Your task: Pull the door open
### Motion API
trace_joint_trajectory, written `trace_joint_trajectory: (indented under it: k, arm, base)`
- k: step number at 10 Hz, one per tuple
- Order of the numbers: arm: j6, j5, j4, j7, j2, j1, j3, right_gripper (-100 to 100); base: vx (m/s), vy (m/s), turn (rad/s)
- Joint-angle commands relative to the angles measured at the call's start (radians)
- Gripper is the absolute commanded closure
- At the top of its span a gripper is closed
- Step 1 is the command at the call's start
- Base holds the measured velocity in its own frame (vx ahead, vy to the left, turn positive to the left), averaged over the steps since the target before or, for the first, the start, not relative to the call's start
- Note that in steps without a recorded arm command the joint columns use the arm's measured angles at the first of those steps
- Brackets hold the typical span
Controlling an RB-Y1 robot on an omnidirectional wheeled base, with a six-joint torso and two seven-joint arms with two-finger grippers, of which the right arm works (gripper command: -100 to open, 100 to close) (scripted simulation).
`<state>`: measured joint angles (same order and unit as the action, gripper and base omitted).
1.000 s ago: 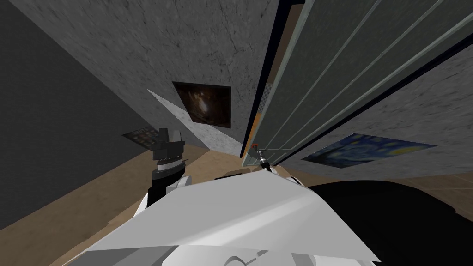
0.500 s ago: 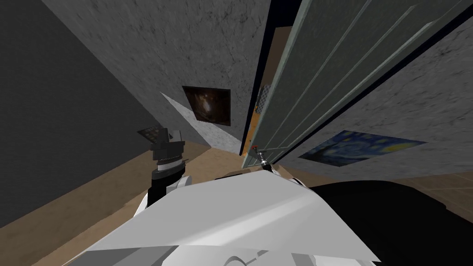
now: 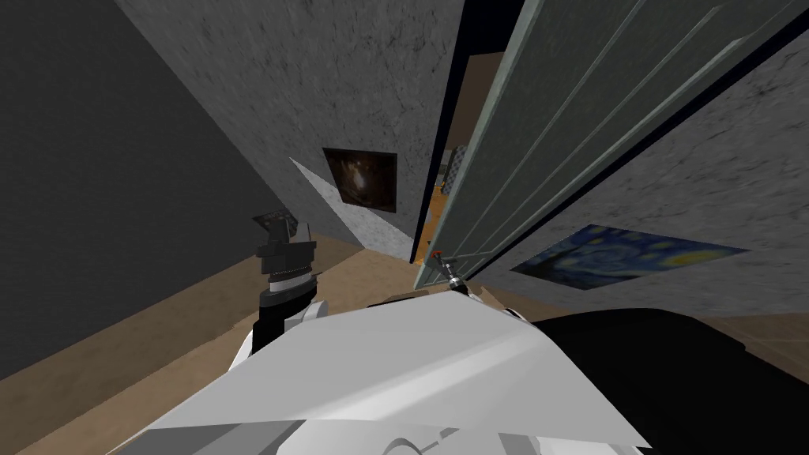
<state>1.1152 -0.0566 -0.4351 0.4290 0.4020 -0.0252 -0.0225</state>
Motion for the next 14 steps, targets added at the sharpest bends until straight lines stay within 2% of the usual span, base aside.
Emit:
trace_joint_trajectory:
  k: [1,2,3,4,5,6,8,9,10,14]
  arm:
    - [0.033,-0.003,0.018,0.011,0.015,0.007,0.001,100]
    - [0.044,-0.006,0.020,0.017,0.020,0.013,0.004,100]
    - [0.044,-0.006,0.020,0.017,0.020,0.013,0.004,100]
    - [0.067,-0.011,0.023,0.028,0.030,0.027,0.008,100]
    - [0.078,-0.013,0.024,0.033,0.035,0.033,0.010,100]
    - [0.078,-0.013,0.024,0.033,0.035,0.033,0.010,100]
    - [0.117,-0.022,0.029,0.053,0.053,0.056,0.018,100]
    - [0.108,-0.021,0.041,0.046,0.044,0.039,0.019,100]
    - [0.132,-0.026,0.050,0.052,0.049,0.049,0.022,100]
    - [0.173,-0.032,0.063,0.062,0.062,0.068,0.025,100]
  base:
    - [-0.071,-0.023,0.097]
    - [-0.103,-0.052,0.132]
    - [-0.065,-0.037,0.040]
    - [-0.100,-0.027,0.097]
    - [-0.134,-0.044,0.099]
    - [-0.091,-0.038,0.030]
    - [-0.120,-0.046,0.116]
    - [-0.064,-0.022,0.034]
    - [-0.163,-0.053,0.200]
    - [-0.204,-0.092,0.163]
